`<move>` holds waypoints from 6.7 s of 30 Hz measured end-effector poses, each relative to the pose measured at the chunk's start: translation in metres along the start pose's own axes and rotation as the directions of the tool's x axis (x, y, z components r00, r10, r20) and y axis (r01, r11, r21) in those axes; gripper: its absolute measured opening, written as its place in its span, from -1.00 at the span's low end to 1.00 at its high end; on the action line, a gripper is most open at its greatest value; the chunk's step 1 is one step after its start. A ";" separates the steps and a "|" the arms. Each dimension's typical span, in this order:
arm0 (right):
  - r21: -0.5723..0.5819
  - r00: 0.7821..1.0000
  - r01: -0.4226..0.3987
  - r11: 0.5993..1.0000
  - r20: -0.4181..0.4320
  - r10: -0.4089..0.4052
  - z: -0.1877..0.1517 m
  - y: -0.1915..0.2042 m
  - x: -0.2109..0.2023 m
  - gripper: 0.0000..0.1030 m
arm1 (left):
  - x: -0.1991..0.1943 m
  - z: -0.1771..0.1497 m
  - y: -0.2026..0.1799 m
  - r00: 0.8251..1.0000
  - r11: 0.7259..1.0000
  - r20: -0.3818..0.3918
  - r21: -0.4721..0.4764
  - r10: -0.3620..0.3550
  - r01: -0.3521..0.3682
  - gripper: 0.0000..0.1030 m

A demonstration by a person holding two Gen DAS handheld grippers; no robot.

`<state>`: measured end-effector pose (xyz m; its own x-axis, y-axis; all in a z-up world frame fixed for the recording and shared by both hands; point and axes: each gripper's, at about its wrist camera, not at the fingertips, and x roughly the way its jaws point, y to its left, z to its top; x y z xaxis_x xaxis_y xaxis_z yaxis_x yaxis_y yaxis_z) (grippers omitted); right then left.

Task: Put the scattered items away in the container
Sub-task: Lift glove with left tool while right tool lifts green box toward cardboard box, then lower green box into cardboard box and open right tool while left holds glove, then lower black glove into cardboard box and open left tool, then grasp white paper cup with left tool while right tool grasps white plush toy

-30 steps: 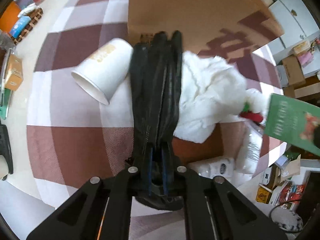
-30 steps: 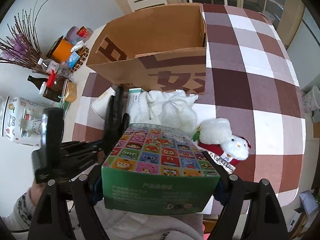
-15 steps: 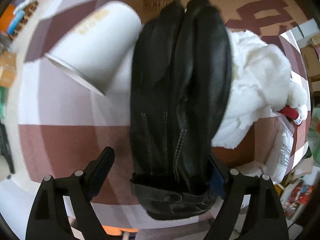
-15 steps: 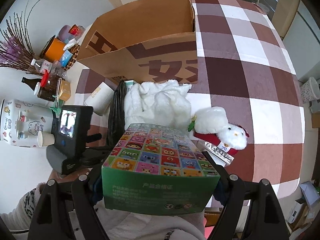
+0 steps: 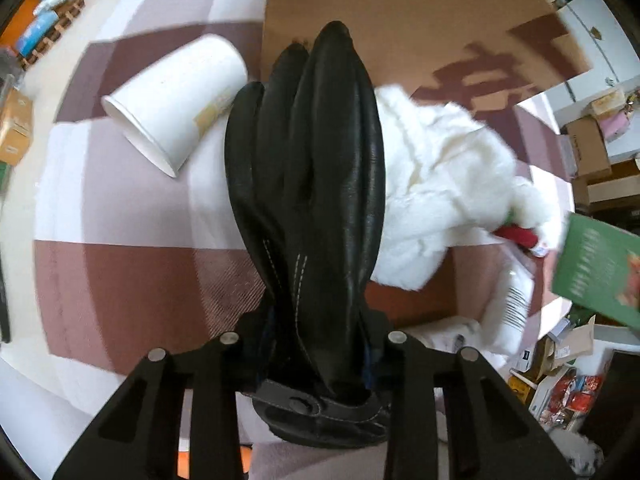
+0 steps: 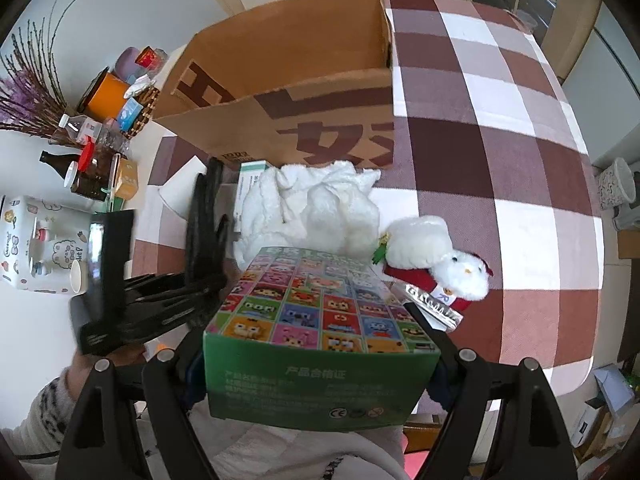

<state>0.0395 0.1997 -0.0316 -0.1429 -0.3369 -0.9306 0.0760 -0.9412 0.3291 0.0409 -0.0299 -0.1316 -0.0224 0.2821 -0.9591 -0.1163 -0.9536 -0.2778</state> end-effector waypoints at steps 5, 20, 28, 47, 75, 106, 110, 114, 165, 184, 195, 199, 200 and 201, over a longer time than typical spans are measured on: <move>-0.029 1.000 -0.007 1.000 0.021 0.008 0.006 0.010 -0.010 0.65 | -0.051 -0.003 -0.009 0.997 0.999 0.061 0.015 -0.047 0.046 -0.34; -0.091 0.987 -0.016 0.996 0.161 0.031 0.032 0.030 -0.064 0.65 | -0.144 0.034 -0.053 0.968 0.977 0.175 0.149 -0.180 0.155 -0.34; -0.097 0.971 0.009 0.995 0.238 0.014 0.057 0.029 -0.090 0.65 | -0.168 0.074 -0.065 0.947 0.966 0.247 0.203 -0.207 0.158 -0.34; -0.129 0.962 0.021 0.991 0.273 0.015 0.131 0.032 -0.087 0.65 | -0.177 0.165 -0.089 0.925 0.927 0.357 0.375 -0.128 -0.016 -0.33; -0.197 0.995 0.063 0.978 0.087 -0.047 0.176 0.024 -0.021 0.65 | -0.088 0.177 -0.121 0.876 0.615 0.467 0.659 0.118 -0.434 -0.33; -0.242 0.990 0.135 0.961 0.063 -0.123 0.182 0.024 -0.018 0.75 | -0.133 0.204 -0.052 0.931 0.911 0.364 0.395 -0.040 -0.116 0.53; -0.237 0.991 0.127 0.963 0.062 -0.116 0.181 0.022 -0.020 0.75 | -0.147 0.208 -0.036 0.929 0.943 0.357 0.332 -0.101 -0.025 0.55; -0.236 0.992 0.127 0.964 0.058 -0.116 0.181 0.021 -0.020 0.75 | -0.145 0.210 -0.026 0.934 0.958 0.344 0.287 -0.099 -0.004 0.55; -0.178 0.991 0.132 0.975 0.045 -0.126 0.130 -0.030 -0.041 0.75 | -0.091 0.122 0.068 0.986 0.993 0.147 -0.082 -0.072 0.084 0.57; -0.108 0.972 0.211 0.971 -0.079 -0.220 0.043 -0.086 -0.025 0.75 | -0.003 0.144 0.053 0.995 0.937 0.039 0.335 0.088 -0.096 0.57; -0.061 0.956 0.279 0.958 -0.073 -0.283 0.037 -0.115 -0.024 0.75 | 0.051 0.159 0.054 0.994 0.927 -0.111 0.375 0.016 0.027 0.57; -0.105 0.950 0.295 0.950 -0.073 -0.303 0.049 -0.121 -0.006 0.75 | 0.061 0.157 0.050 0.991 0.930 -0.133 0.361 -0.024 0.071 0.57; -0.115 0.951 0.289 0.950 -0.078 -0.299 0.053 -0.121 0.001 0.75 | 0.062 0.155 0.049 0.989 0.930 -0.140 0.357 -0.037 0.085 0.57; -0.119 0.955 0.272 0.955 -0.086 -0.283 0.057 -0.122 0.007 0.75 | 0.064 0.153 0.048 0.987 0.930 -0.149 0.353 -0.053 0.103 0.57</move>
<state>-0.0266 0.3107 -0.0694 -0.0728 -0.0536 -0.9959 0.1511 -0.9876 0.0421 -0.1185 -0.0417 -0.1977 0.1320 0.3134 -0.9404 -0.4608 -0.8205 -0.3382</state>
